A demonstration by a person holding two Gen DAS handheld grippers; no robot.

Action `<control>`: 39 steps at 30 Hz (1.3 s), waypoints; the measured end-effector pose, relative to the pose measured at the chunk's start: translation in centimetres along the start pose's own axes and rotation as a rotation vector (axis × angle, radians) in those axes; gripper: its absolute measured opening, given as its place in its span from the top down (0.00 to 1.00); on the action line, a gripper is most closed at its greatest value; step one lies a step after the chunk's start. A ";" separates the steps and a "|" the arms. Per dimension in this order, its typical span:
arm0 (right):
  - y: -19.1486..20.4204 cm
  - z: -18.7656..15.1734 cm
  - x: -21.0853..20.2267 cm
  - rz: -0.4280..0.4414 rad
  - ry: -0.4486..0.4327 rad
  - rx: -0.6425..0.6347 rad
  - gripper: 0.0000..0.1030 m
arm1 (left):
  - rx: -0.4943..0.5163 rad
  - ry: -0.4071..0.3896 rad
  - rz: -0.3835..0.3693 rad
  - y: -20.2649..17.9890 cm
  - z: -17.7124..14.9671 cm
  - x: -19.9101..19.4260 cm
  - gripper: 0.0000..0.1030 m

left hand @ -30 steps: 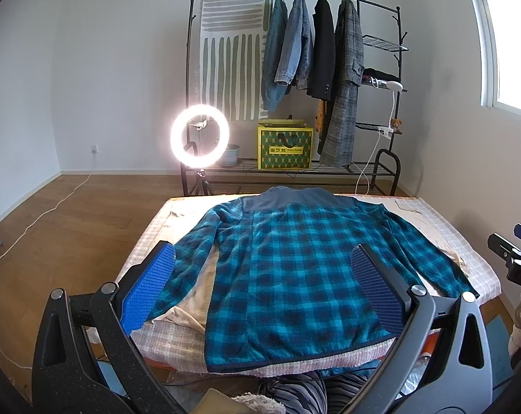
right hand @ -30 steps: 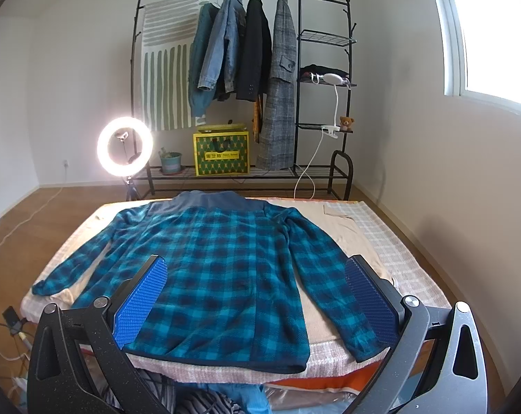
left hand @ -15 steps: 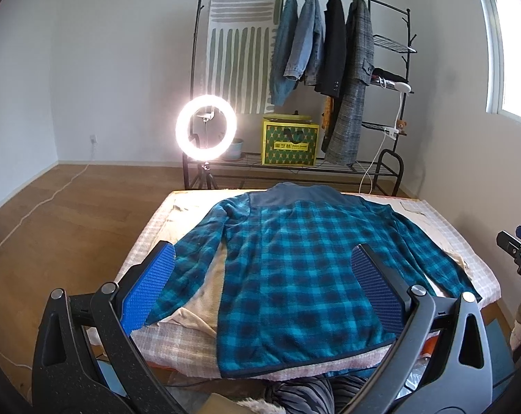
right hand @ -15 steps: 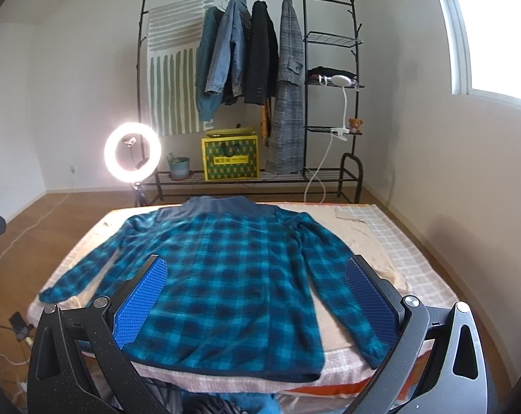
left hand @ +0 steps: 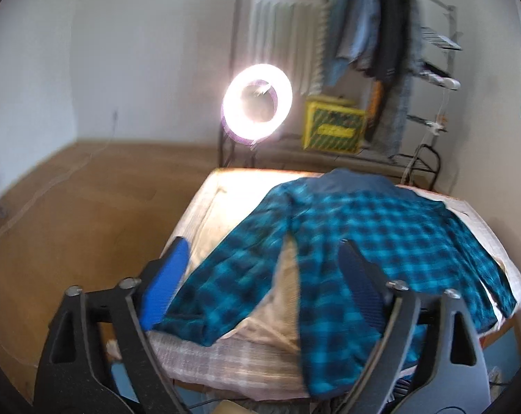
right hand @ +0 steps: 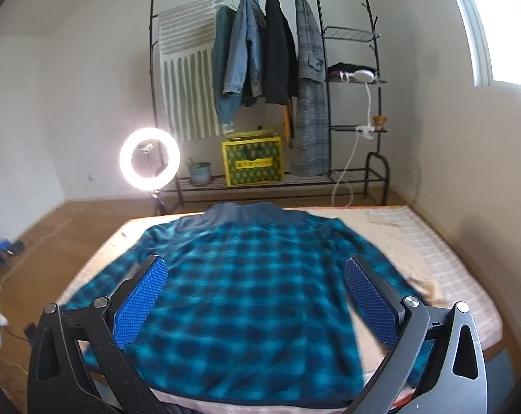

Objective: Fold large clothes
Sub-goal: 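Grasp the plaid shirt's side edge with the left gripper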

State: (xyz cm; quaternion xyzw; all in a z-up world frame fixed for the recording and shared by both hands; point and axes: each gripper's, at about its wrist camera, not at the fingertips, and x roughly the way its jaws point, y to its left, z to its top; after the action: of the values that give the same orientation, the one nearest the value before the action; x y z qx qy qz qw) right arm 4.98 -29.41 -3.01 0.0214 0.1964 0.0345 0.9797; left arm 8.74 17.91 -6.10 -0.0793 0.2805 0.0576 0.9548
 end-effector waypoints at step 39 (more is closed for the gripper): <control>6.0 -2.0 6.3 0.089 0.166 -0.136 0.00 | -0.859 0.485 -0.093 21.0 -15.1 15.4 0.46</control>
State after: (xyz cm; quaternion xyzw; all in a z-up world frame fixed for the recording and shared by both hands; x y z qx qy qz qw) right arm 9.70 -22.90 -6.93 -0.0394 0.2727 0.0929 0.9568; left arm 10.42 36.73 -29.55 -0.4893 0.4417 0.1054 0.7445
